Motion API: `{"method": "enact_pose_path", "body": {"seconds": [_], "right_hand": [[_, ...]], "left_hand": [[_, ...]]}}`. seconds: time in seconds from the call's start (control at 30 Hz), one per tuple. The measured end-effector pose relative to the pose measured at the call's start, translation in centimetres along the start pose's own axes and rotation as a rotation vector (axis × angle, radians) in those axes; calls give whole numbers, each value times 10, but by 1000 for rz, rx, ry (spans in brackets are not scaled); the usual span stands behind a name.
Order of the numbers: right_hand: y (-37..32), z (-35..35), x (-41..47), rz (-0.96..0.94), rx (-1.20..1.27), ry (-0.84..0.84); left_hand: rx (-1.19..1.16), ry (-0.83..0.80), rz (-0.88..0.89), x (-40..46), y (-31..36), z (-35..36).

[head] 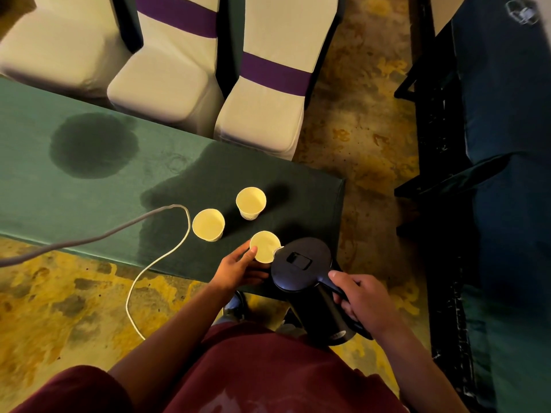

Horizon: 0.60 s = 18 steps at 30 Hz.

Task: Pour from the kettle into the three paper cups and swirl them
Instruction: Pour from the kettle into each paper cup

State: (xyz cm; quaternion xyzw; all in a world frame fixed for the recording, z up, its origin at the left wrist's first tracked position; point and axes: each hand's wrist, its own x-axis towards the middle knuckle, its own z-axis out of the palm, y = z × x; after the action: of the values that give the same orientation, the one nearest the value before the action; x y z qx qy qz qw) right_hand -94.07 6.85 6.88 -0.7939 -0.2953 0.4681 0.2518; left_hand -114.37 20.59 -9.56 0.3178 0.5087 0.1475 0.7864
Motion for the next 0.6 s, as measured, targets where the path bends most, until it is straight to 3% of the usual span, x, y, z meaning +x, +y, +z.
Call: {"method": "enact_pose_path", "body": {"seconds": [0.6], "right_hand": [[3, 4, 1, -7, 27, -2]], "left_hand": [[41, 27, 10, 4, -3, 1]]}}
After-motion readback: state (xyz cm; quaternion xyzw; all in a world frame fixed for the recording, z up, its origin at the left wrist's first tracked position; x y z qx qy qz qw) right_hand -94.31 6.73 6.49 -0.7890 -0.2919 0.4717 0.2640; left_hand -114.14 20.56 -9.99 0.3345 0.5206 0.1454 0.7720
